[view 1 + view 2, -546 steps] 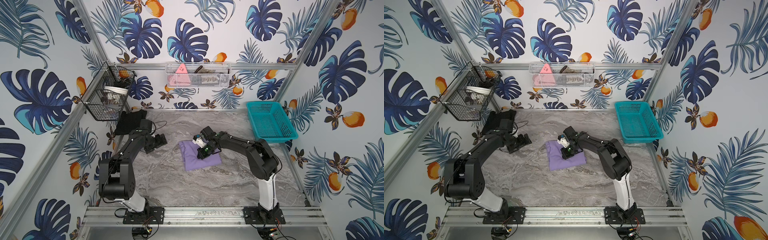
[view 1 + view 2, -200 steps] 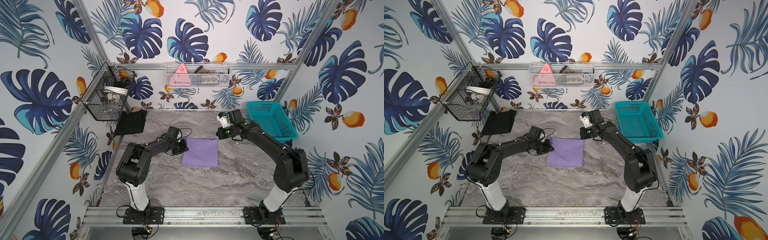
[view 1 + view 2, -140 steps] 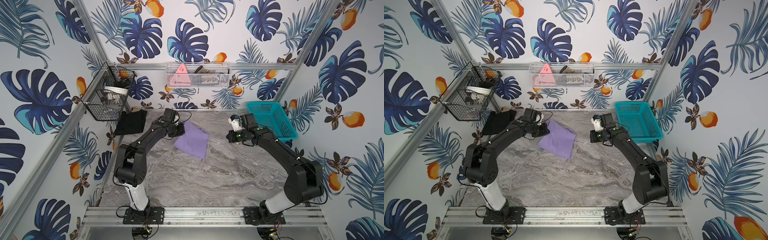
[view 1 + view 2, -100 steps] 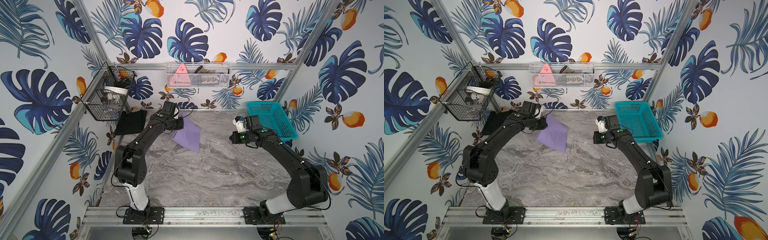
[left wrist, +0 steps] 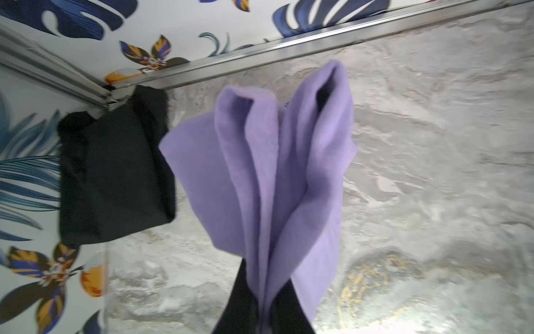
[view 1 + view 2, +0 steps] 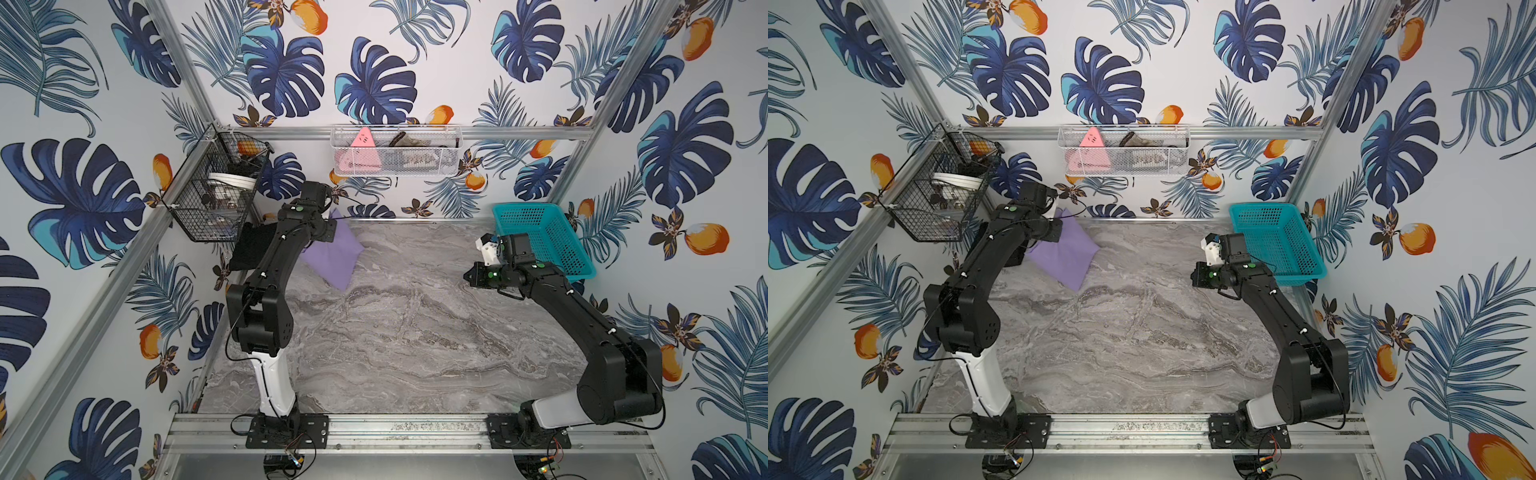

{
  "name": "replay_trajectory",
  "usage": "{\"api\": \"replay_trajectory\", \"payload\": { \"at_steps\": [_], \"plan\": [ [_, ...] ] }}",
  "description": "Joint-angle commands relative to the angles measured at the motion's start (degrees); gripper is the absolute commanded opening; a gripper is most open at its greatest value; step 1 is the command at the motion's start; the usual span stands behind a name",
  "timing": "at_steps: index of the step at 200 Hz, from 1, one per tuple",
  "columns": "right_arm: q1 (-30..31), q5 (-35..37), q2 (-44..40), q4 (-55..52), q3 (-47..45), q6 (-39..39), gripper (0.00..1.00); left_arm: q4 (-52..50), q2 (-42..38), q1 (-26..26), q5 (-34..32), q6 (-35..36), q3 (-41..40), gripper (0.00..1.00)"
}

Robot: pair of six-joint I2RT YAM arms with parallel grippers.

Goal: Fold and stack t-shirts
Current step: Place the T-shirt at the t-shirt.

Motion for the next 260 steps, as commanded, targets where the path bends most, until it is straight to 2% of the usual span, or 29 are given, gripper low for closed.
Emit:
{"api": "replay_trajectory", "payload": {
  "at_steps": [1, 5, 24, 81, 112, 155, 193, 213, 260],
  "plan": [
    [-0.35, -1.92, -1.21, 1.53, -1.8, 1.86, 0.0, 0.49, 3.46, 2.11, -5.49, 6.36, 4.52, 0.0],
    [-0.43, -1.97, -1.41, 1.45, -2.04, 1.95, 0.0, 0.26, 4.44, 3.84, -5.88, 6.8, 5.78, 0.0],
    [-0.95, -2.05, -2.29, 0.85, -2.47, 2.0, 0.0, -0.11, 8.38, 5.96, -7.57, 8.31, 10.41, 0.0],
    [-2.63, -4.12, -3.23, 0.23, -3.29, 3.09, 0.0, 10.66, 18.48, 8.25, -17.73, 18.59, 14.59, 0.0],
    [-2.9, -5.2, -2.52, -1.36, -1.95, 2.67, 0.0, 11.97, 25.58, 10.66, -22.19, 21.04, 22.24, 0.0],
    [-2.9, -6.92, -0.24, -1.13, -0.85, 2.63, 0.0, 21.06, 29.12, 14.47, -25.92, 29.41, 22.78, 0.0],
    [-2.9, -8.17, 1.67, -0.01, 1.43, 2.88, 0.0, 20.58, 35.07, 19.27, -27.24, 30.81, 32.37, 0.0],
    [-2.9, -8.71, 2.4, 0.26, 1.76, 2.83, 0.0, 22.6, 35.82, 21.42, -27.71, 32.86, 32.21, 0.0],
    [-2.81, -8.89, 3.9, 0.21, 2.68, 2.57, 0.0, 21.84, 36.36, 24.46, -27.73, 30.36, 29.11, 0.0]
  ]
}}
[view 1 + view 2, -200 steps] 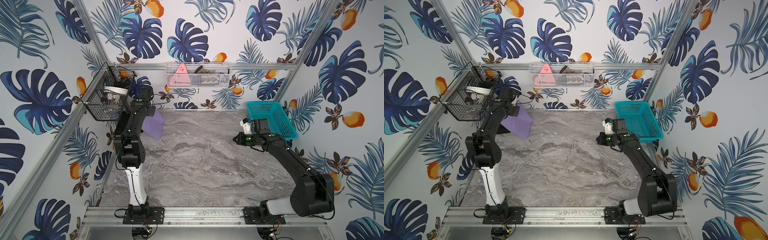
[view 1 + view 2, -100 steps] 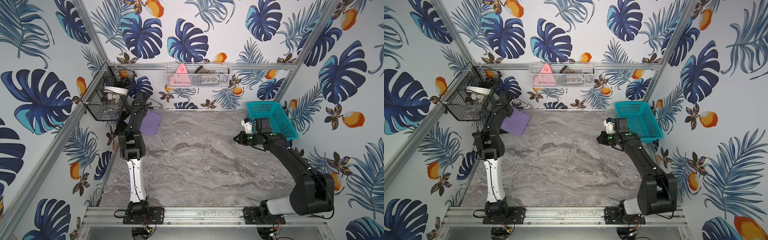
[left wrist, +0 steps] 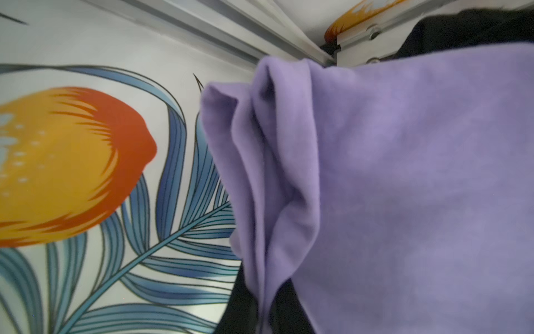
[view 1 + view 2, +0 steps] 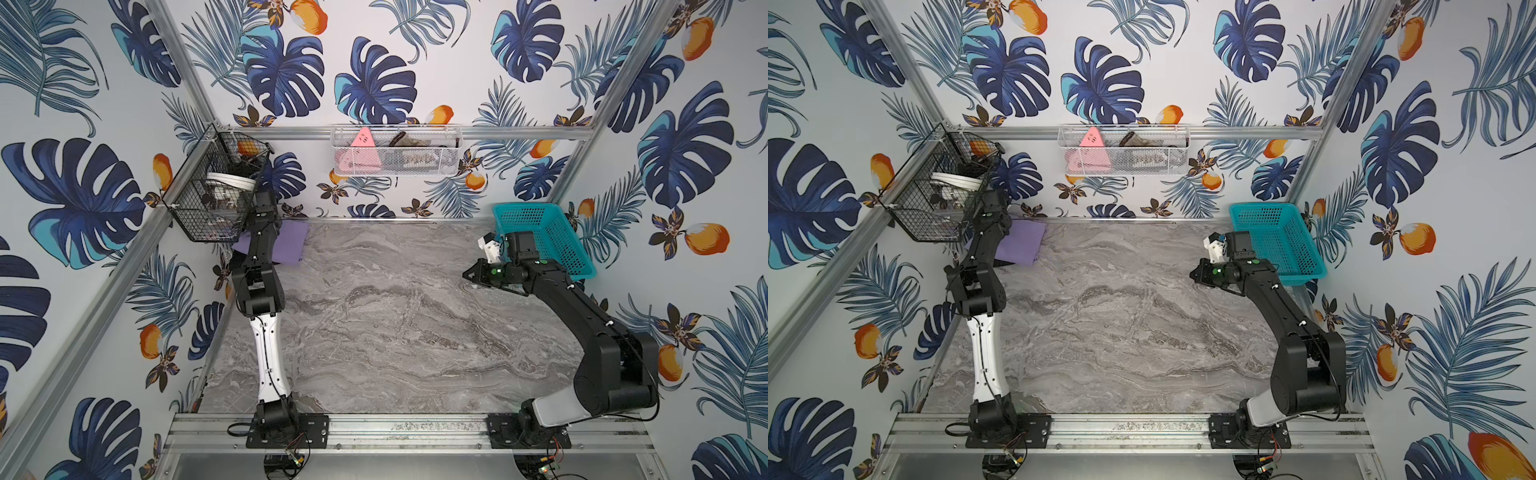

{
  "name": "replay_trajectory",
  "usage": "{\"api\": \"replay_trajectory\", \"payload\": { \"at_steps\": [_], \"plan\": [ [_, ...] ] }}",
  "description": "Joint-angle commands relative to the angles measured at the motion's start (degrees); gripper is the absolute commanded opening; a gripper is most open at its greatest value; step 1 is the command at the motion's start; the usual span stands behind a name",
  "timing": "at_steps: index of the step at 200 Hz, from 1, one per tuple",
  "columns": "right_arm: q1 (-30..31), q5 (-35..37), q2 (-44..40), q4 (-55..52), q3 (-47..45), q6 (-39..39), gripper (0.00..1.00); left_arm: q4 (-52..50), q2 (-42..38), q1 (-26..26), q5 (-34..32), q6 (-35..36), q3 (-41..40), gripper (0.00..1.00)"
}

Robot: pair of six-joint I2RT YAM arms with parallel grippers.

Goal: Fold and stack t-shirts
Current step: Place the T-shirt at the t-shirt.

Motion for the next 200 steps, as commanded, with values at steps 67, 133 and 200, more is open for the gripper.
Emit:
{"api": "replay_trajectory", "payload": {
  "at_steps": [67, 133, 200],
  "plan": [
    [0.29, -1.4, 1.24, 0.17, 1.56, -0.12, 0.0, 10.9, -1.33, 5.88, -4.07, 0.82, -8.94, 0.0],
    [0.29, -1.76, -0.57, 1.12, -0.55, 0.65, 0.0, 12.11, -4.39, 3.85, -4.69, -2.23, -10.17, 0.49],
    [0.21, 2.56, -3.39, 2.72, -4.53, 3.3, 0.86, 15.32, -18.7, -4.17, -1.93, -2.45, -30.19, 0.99]
  ]
}}
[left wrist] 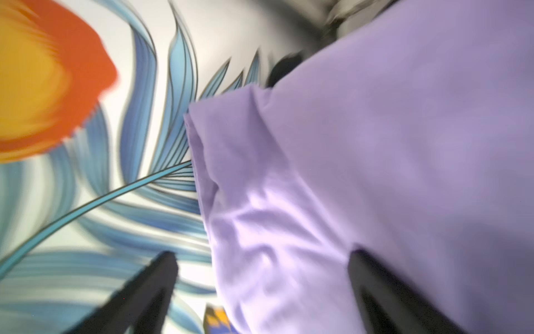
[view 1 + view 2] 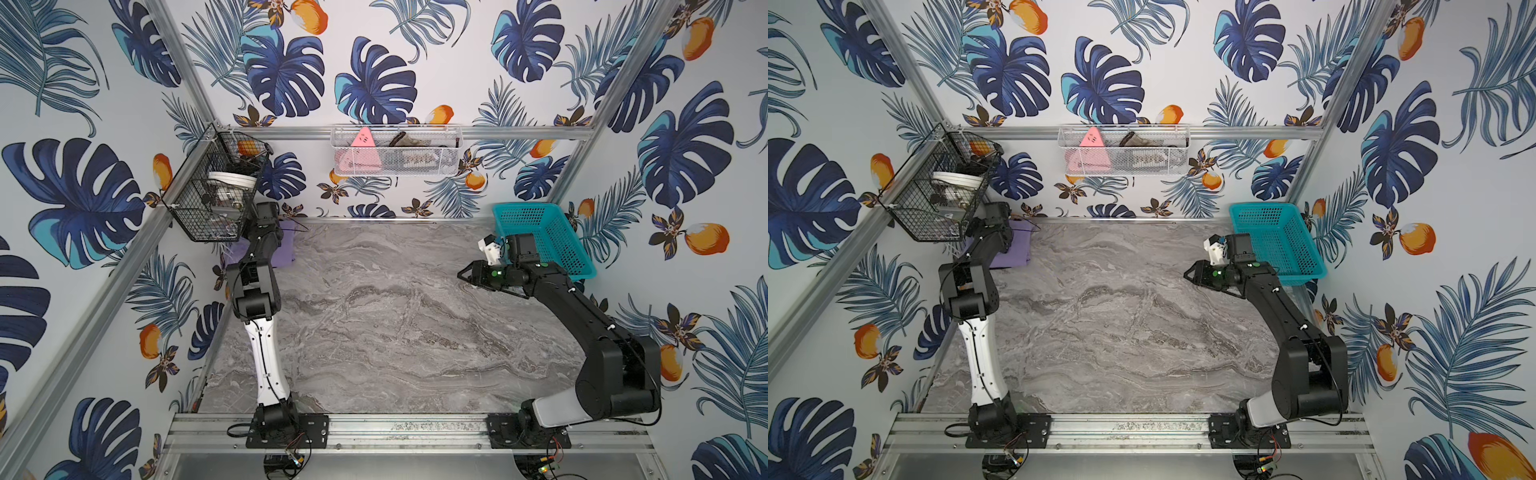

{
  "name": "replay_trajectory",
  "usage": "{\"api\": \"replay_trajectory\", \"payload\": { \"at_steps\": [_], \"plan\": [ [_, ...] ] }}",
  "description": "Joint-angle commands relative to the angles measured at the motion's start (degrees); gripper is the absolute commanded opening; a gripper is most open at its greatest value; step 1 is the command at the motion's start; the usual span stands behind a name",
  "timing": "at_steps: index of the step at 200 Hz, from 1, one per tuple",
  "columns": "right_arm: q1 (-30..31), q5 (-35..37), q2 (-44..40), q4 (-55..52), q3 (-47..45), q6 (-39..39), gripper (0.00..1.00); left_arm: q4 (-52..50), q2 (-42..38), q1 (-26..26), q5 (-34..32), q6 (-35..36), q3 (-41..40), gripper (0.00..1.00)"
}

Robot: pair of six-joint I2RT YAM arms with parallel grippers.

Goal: Fold and stack t-shirts
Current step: Place the T-shirt at the t-shirt, then reset both arms

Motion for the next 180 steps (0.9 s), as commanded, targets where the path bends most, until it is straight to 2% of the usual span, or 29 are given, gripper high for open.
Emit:
{"api": "replay_trajectory", "payload": {
  "at_steps": [1, 16, 44, 61, 77, 100, 118, 135, 160, 180],
  "plan": [
    [0.05, 2.54, -0.89, 1.12, -1.33, 1.58, 0.87, 1.71, -5.13, -1.86, 0.43, -2.87, -2.66, 0.99],
    [0.05, 5.17, -1.38, 0.77, -1.84, 1.75, 1.0, -6.27, -8.51, -4.47, 4.0, -6.75, -2.56, 0.99],
    [-0.02, 13.66, -2.68, 1.78, -3.18, 1.92, 1.0, -26.91, -15.32, -13.51, 15.87, -17.1, -2.05, 0.99],
    [0.05, 17.47, -3.58, 2.57, -3.99, 2.38, 1.0, -32.86, -21.37, -21.11, 27.08, -25.38, -6.65, 0.99],
    [0.05, 23.12, -4.87, 2.87, -4.18, 4.26, 1.0, -31.2, -26.52, -28.17, 33.55, -31.7, -13.88, 0.99],
    [0.03, 27.75, -6.6, 4.12, -3.98, 3.42, 1.0, -27.45, -30.25, -35.07, 35.27, -40.26, -23.01, 0.99],
    [0.05, 26.97, -8.47, 6.07, -5.2, -0.48, 1.0, -27.83, -30.39, -39.27, 34.87, -41.4, -26.11, 0.99],
    [-0.03, 26.53, -10.9, 8.08, -8.41, -2.47, 1.0, -28.21, -30.89, -41.27, 39.24, -43.48, -28.05, 0.99],
    [-0.96, 21.66, -13.93, 7.35, -12.76, -5.45, 1.0, -27.88, -31.41, -45.4, 44.57, -46.42, -29.51, 0.99],
    [-2.86, 24.46, -16.48, 3.62, -13.18, -3.91, 1.0, -28.8, -30.74, -49.27, 44.42, -45.85, -29.87, 0.99]
  ]
}}
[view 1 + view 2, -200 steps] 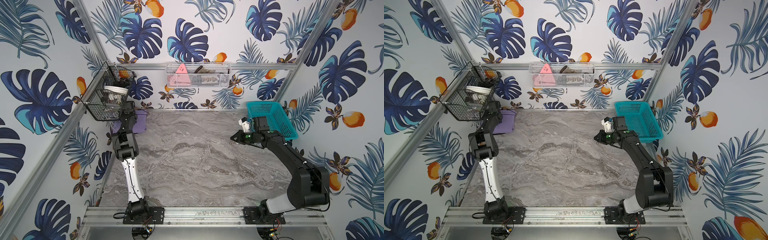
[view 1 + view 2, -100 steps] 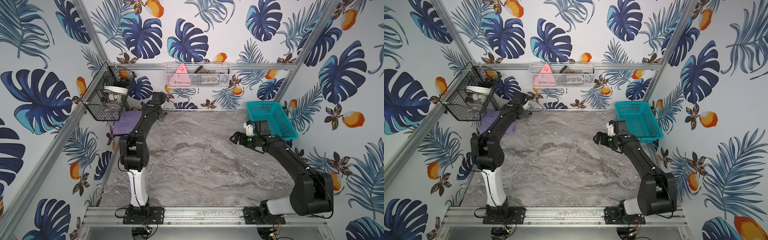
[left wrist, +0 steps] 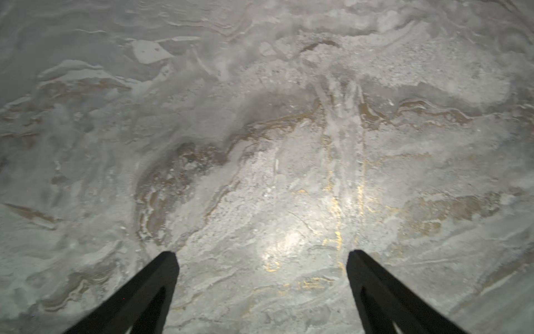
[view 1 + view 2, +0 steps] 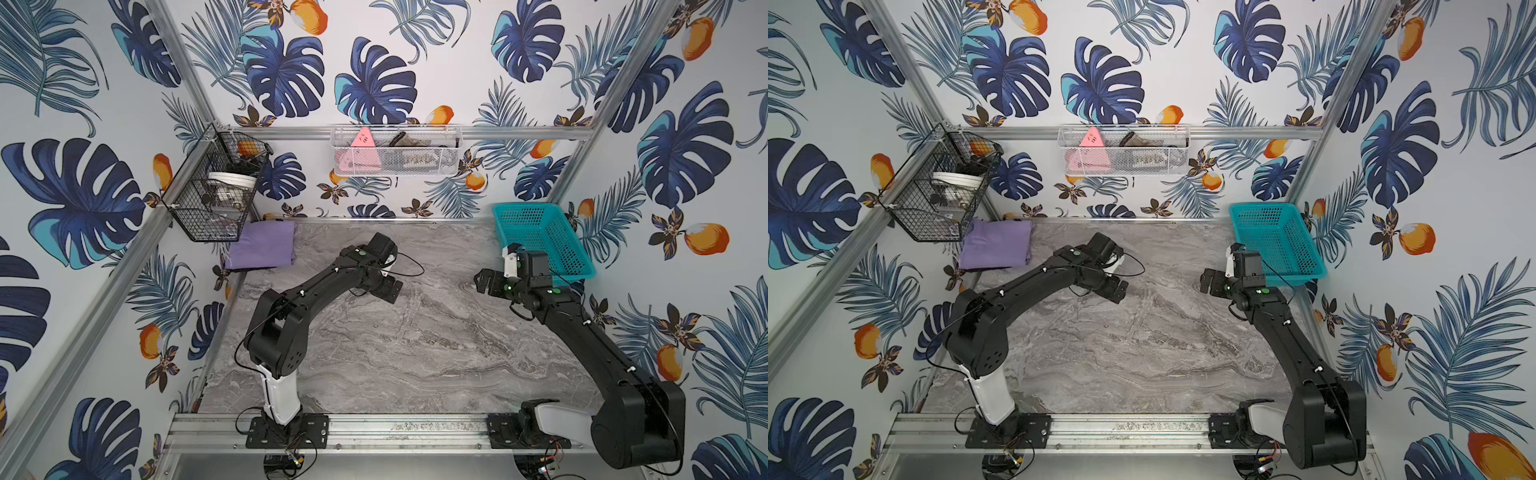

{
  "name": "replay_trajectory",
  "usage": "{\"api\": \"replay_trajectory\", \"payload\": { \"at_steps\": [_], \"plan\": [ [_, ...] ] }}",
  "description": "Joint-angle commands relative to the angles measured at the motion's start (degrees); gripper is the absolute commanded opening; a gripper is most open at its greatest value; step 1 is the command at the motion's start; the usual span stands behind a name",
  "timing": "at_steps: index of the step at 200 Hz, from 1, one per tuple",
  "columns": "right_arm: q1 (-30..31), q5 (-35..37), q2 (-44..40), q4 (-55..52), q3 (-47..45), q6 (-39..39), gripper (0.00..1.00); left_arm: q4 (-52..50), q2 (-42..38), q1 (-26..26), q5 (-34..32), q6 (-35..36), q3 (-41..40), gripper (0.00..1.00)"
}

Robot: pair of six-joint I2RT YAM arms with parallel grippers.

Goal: Fold and stack t-shirts
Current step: Reset both arms

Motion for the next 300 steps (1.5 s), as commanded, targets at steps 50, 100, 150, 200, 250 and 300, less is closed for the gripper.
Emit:
{"api": "replay_trajectory", "payload": {
  "at_steps": [50, 100, 150, 200, 250, 300],
  "plan": [
    [-1.71, 23.9, -6.16, -7.75, 1.8, 1.44, 1.0, -2.23, 3.82, -4.86, 3.71, -1.31, 2.95, 0.99],
    [-1.71, 25.62, -6.86, -9.26, 3.45, -1.18, 1.0, -3.02, 5.84, -4.86, 3.69, -1.65, 5.16, 0.99],
    [-1.98, 27.74, -5.22, 7.04, -5.69, -2.3, 1.0, 14.47, -3.31, -3.13, -18.58, 0.03, -6.86, 0.99],
    [-1.98, 25.58, 5.44, 40.21, -17.68, -9.47, 1.0, 44.02, -10.73, 5.74, -33.76, 7.6, -26.15, 0.99],
    [-2.09, 11.62, 19.27, 57.74, -21.82, -13.71, 1.0, 51.18, -6.63, 22.61, -22.75, 5.06, -31.41, 0.99],
    [-2.24, 15.64, 24.04, 60.74, -20.81, -11.35, 1.0, 57.06, -6.87, 22.93, -17.83, 7.52, -36.95, 0.99]
  ]
}}
